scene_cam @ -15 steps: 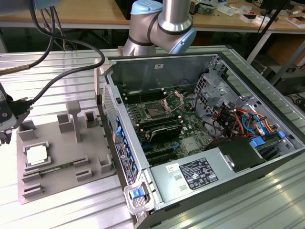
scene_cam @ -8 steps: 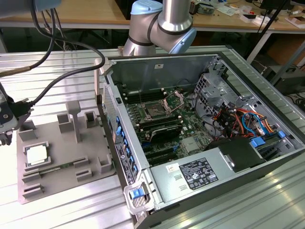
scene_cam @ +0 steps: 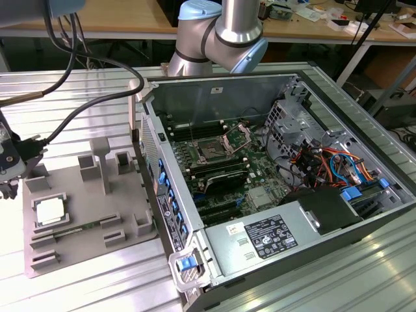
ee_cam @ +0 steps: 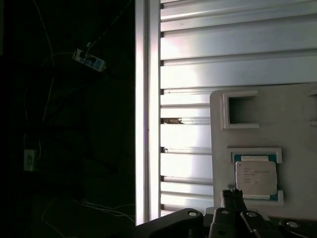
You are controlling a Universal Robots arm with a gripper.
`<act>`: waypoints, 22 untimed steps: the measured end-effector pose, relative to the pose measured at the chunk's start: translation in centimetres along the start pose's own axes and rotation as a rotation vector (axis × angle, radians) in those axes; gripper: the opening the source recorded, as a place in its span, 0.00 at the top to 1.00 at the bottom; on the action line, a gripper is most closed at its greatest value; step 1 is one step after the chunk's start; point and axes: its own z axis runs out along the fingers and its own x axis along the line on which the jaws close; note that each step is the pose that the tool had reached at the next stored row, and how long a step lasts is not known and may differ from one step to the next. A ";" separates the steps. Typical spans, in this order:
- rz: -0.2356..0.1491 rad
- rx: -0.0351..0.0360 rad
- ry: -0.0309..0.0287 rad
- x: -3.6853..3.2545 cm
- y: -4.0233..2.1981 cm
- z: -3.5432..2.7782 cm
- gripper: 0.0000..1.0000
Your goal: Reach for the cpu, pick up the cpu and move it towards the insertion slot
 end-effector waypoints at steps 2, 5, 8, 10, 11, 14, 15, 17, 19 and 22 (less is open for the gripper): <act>0.000 0.0017 0.0001 -0.05 0.00 0.03 0.89; 0.000 0.0041 0.0001 -0.17 -0.01 0.10 0.89; 0.000 0.0060 0.0001 -0.29 -0.01 0.17 0.89; 0.000 0.0069 0.0002 -0.35 -0.01 0.21 0.89; 0.000 0.0073 0.0001 -0.39 -0.01 0.24 0.89; 0.000 0.0080 0.0002 -0.44 -0.01 0.27 0.89; 0.000 0.0081 0.0002 -0.46 -0.01 0.28 0.89; 0.000 0.0085 0.0002 -0.49 -0.01 0.31 0.89; 0.000 0.0088 0.0002 -0.53 -0.01 0.33 0.89; 0.000 0.0094 0.0002 -0.58 -0.01 0.37 0.89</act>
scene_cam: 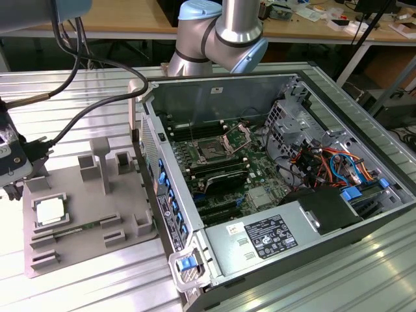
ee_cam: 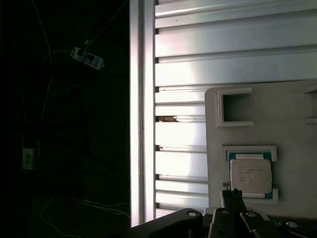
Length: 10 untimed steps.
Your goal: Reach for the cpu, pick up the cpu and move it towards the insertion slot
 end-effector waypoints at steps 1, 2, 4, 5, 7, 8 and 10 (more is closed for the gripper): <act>0.000 0.0002 0.0000 -0.01 0.00 0.01 0.89; 0.000 0.0004 0.0000 -0.03 0.00 0.02 0.89; 0.000 0.0007 0.0001 -0.06 0.00 0.04 0.89; 0.000 0.0009 -0.0001 -0.07 0.00 0.06 0.89; 0.000 0.0013 0.0000 -0.11 0.00 0.08 0.89; 0.000 0.0016 0.0000 -0.14 0.00 0.11 0.89; 0.000 0.0018 0.0000 -0.17 0.00 0.14 0.89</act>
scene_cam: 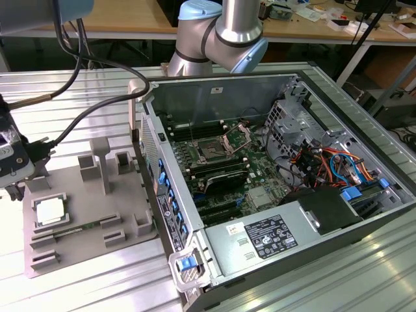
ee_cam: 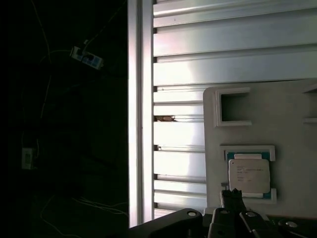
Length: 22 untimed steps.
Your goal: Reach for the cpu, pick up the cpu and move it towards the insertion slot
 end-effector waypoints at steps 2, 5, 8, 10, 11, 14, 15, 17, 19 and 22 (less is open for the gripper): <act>0.000 0.0005 0.0000 -0.04 0.00 0.04 0.89; 0.000 0.0010 0.0000 -0.09 0.00 0.09 0.89; 0.000 0.0016 0.0000 -0.14 0.00 0.14 0.89; 0.000 0.0021 0.0000 -0.18 0.00 0.17 0.89; 0.000 0.0023 0.0001 -0.20 0.00 0.19 0.89; 0.000 0.0031 0.0001 -0.26 0.00 0.25 0.89; 0.000 0.0032 0.0001 -0.27 0.00 0.26 0.89; 0.000 0.0037 0.0000 -0.31 0.00 0.29 0.89; 0.000 0.0041 0.0001 -0.35 0.00 0.32 0.89; 0.000 0.0050 0.0001 -0.41 0.00 0.38 0.89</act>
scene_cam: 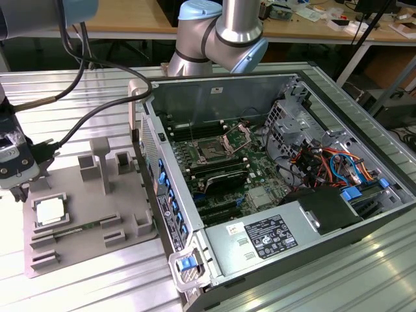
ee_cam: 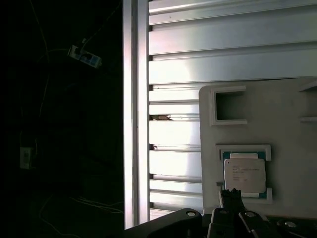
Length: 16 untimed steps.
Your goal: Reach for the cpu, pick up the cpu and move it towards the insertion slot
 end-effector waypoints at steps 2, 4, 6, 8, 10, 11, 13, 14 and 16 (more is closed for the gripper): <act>0.000 0.0004 0.0001 -0.03 0.00 0.02 0.89; 0.000 0.0008 0.0001 -0.06 0.00 0.05 0.89; 0.000 0.0012 0.0001 -0.10 0.00 0.08 0.89; 0.000 0.0015 0.0000 -0.14 0.00 0.10 0.89; 0.000 0.0019 0.0001 -0.17 0.00 0.13 0.89; 0.000 0.0021 0.0000 -0.19 0.00 0.14 0.89; 0.000 0.0024 0.0001 -0.22 0.00 0.16 0.89; 0.000 0.0027 0.0001 -0.25 0.00 0.18 0.89; 0.000 0.0031 0.0001 -0.29 0.00 0.20 0.89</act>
